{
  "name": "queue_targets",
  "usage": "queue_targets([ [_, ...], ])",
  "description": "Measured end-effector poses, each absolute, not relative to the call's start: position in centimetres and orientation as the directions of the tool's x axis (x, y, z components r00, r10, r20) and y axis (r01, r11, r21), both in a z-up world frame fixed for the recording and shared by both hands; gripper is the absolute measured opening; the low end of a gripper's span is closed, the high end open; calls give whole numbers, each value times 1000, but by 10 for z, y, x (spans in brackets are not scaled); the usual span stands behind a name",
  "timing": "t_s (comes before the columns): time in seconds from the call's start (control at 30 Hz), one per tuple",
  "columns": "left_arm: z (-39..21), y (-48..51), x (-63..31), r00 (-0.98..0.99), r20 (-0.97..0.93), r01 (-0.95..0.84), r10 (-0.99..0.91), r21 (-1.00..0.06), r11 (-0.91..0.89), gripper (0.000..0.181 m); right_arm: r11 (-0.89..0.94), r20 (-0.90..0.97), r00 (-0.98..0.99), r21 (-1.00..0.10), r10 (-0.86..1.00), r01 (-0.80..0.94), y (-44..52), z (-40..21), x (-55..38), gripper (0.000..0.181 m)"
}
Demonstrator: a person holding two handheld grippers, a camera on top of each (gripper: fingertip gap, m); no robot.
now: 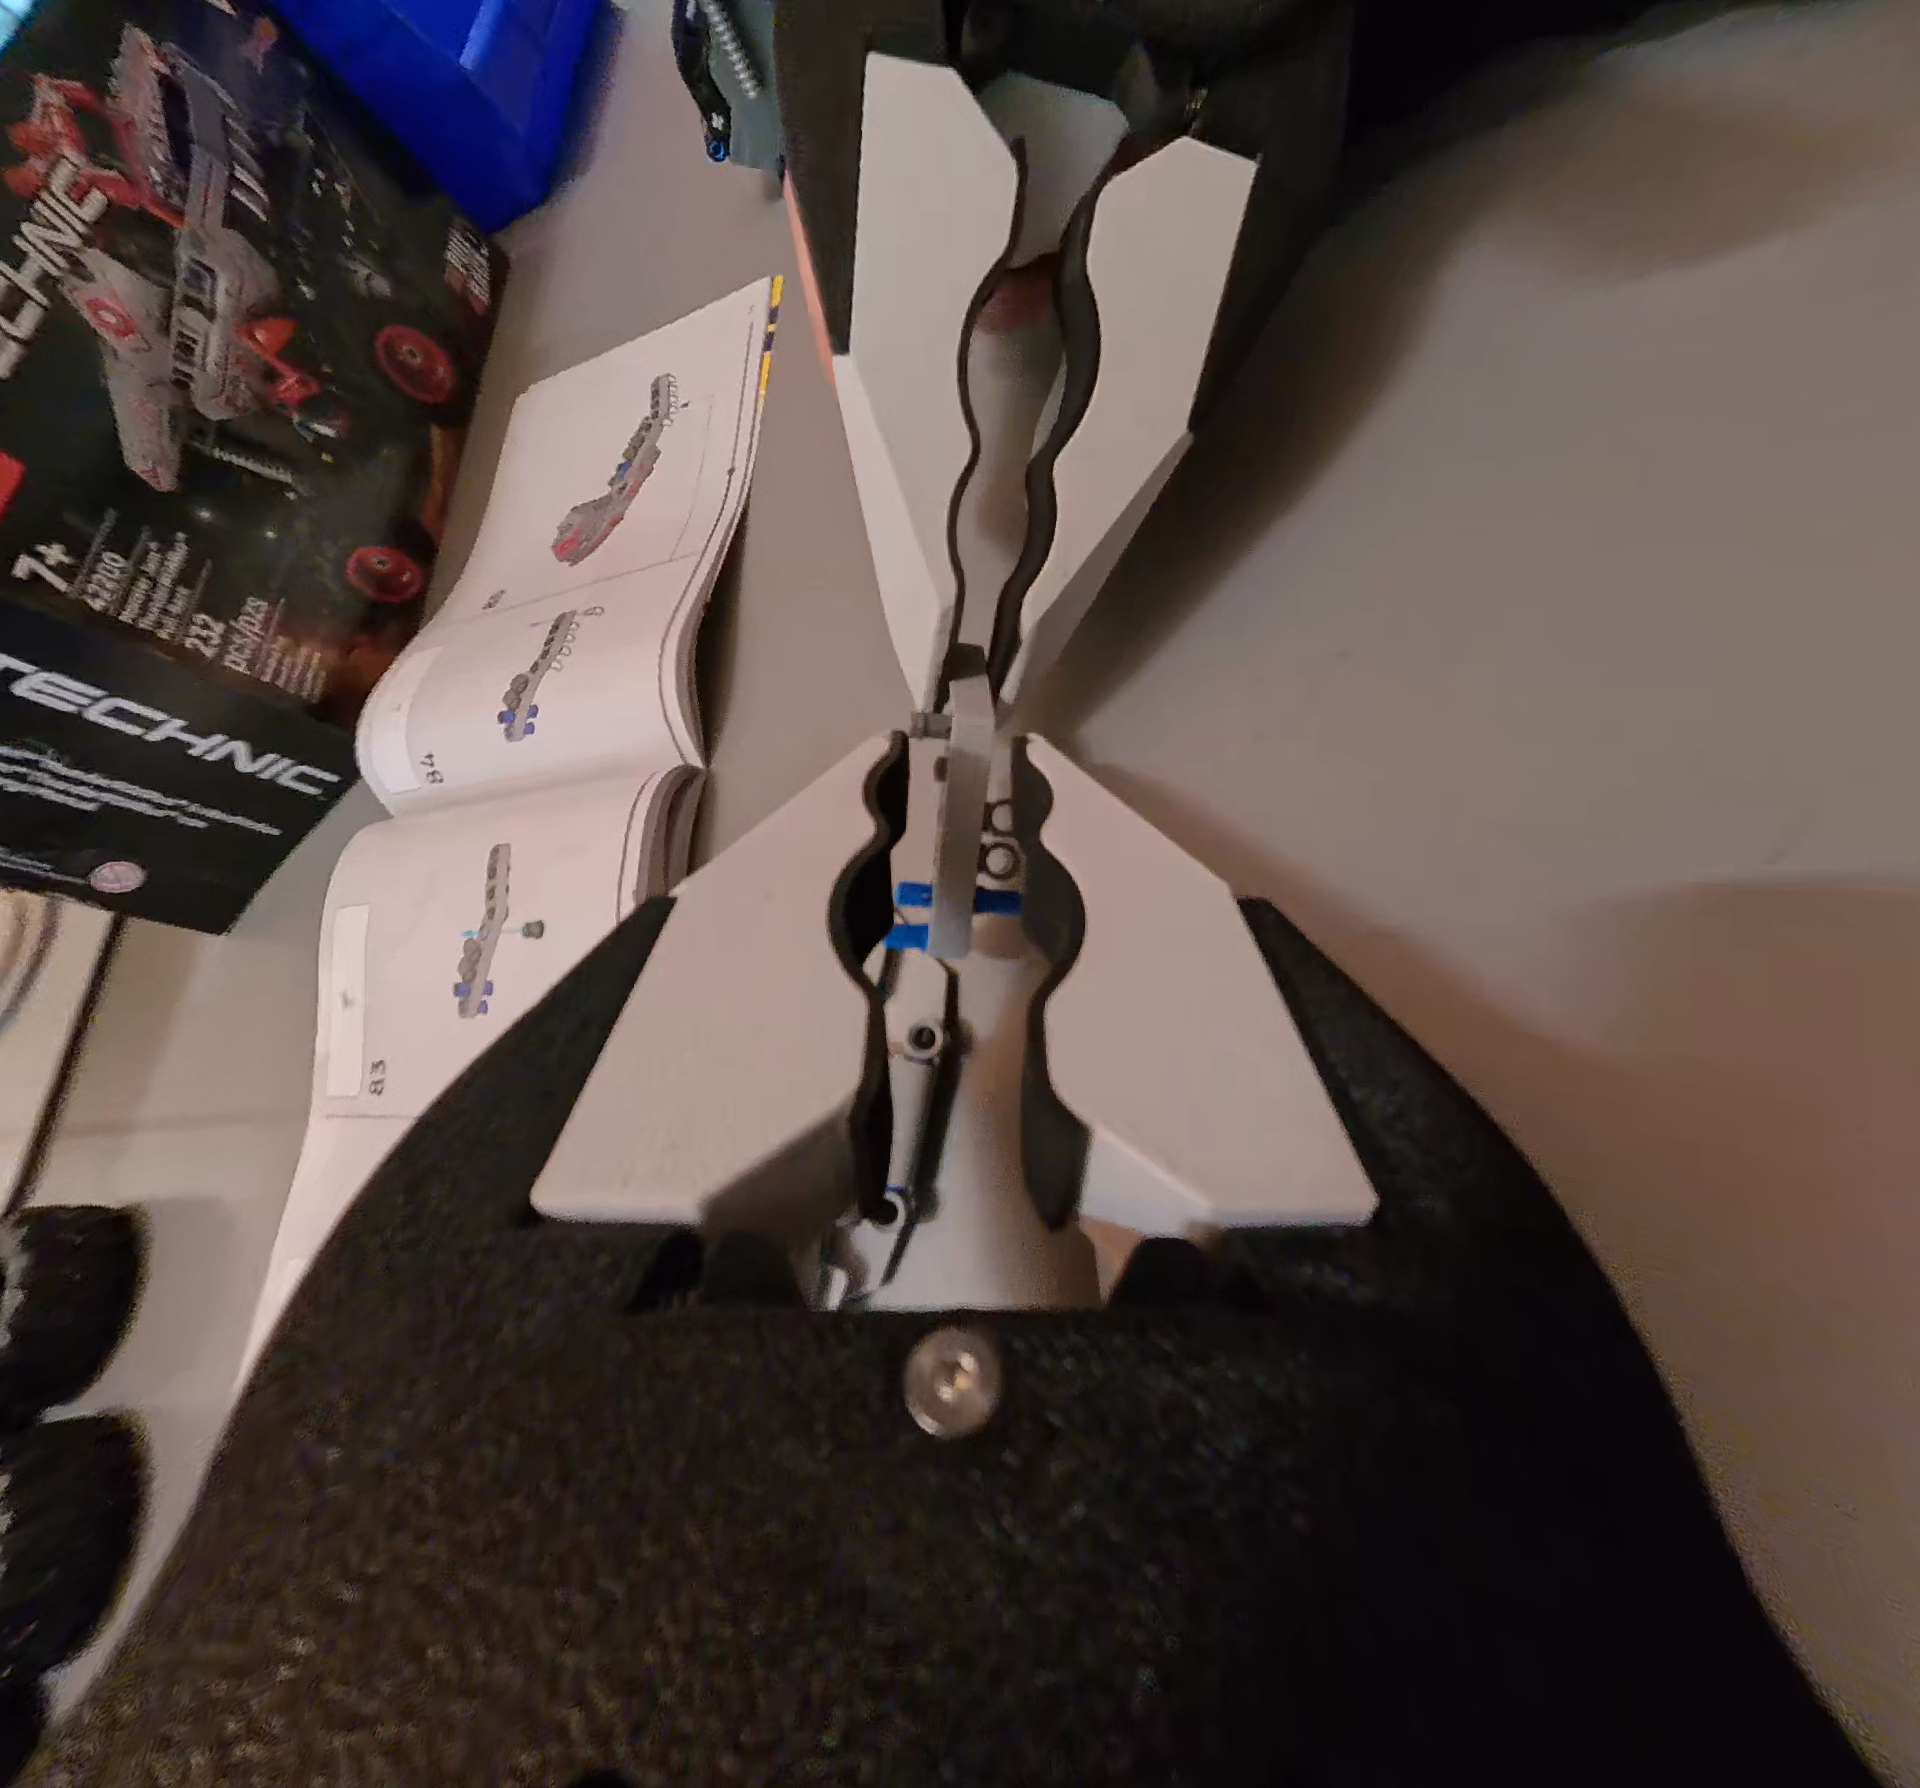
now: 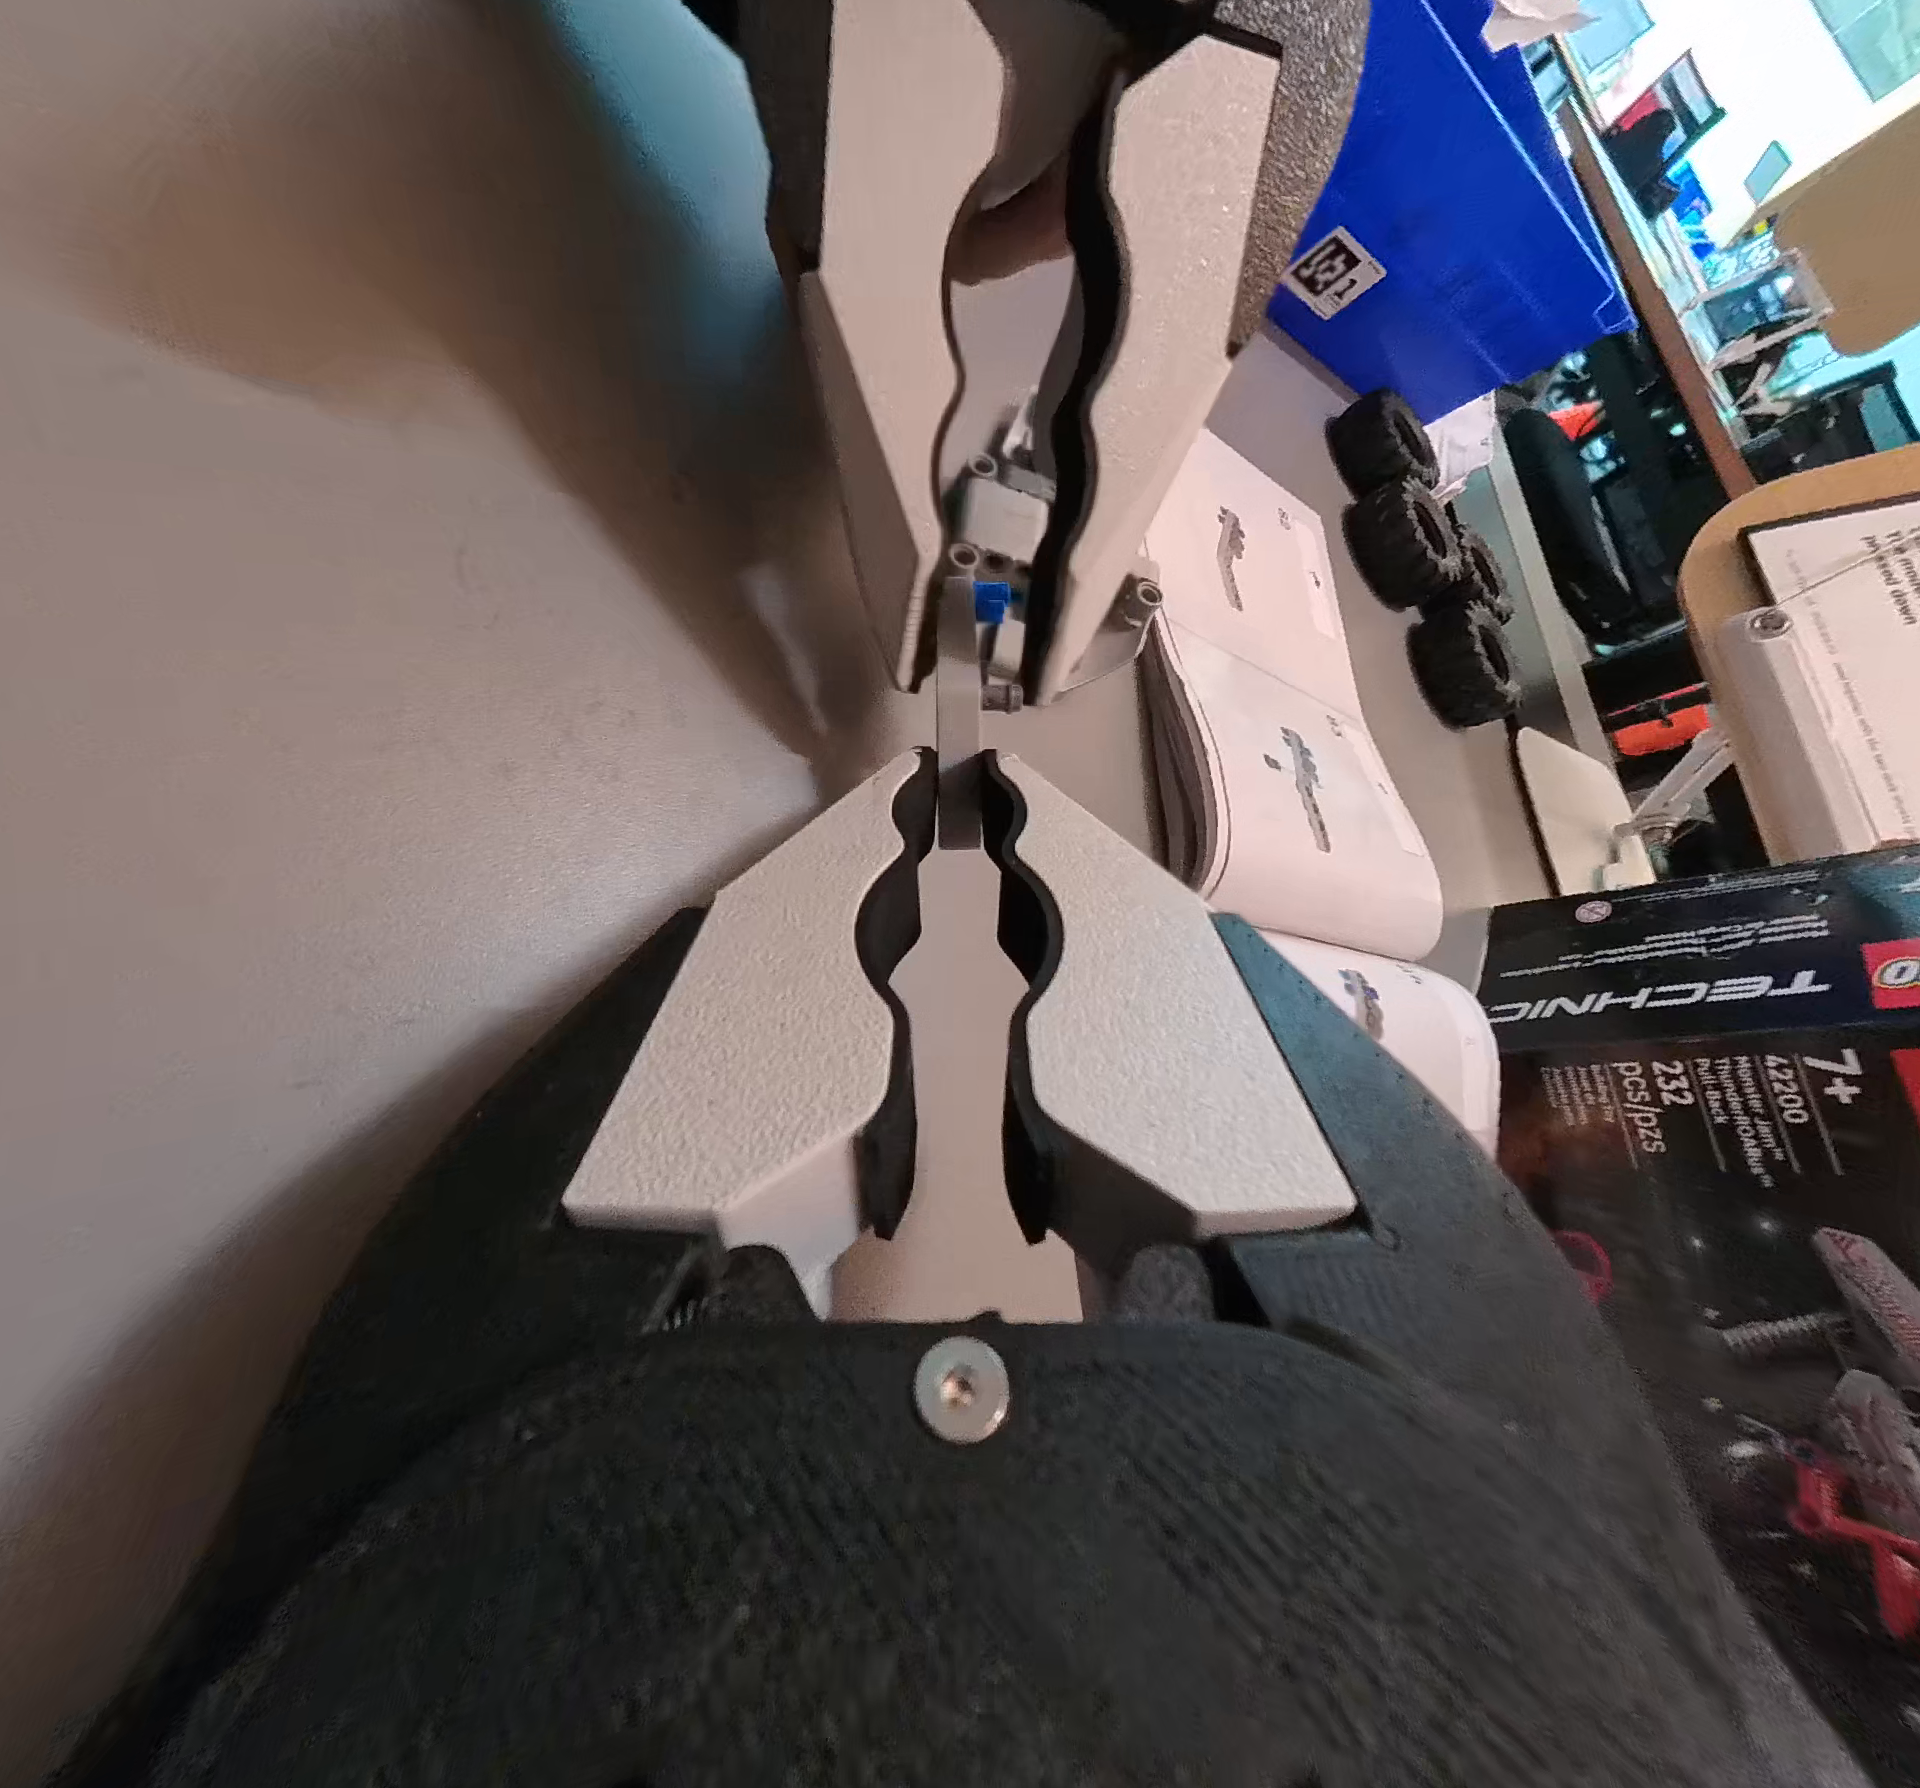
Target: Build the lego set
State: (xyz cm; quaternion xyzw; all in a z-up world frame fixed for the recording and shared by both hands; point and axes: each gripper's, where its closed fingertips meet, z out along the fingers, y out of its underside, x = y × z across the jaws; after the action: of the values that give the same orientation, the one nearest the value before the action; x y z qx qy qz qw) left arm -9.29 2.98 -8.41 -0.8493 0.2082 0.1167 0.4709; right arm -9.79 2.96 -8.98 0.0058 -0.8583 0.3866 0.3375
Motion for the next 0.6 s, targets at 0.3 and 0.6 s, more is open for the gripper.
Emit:
queue_targets([
  [0.3, -84, 33, -96, 811, -535, -576, -239, -654, -490, 12, 692, 524, -808, -690, 271, -215, 29, -92, -97, 6],
  [0.6, -91, 34, -92, 763, -575, -635, -296, -579, -511, 7, 686, 450, -847, -712, 284, -148, 32, -97, -94, 6],
])
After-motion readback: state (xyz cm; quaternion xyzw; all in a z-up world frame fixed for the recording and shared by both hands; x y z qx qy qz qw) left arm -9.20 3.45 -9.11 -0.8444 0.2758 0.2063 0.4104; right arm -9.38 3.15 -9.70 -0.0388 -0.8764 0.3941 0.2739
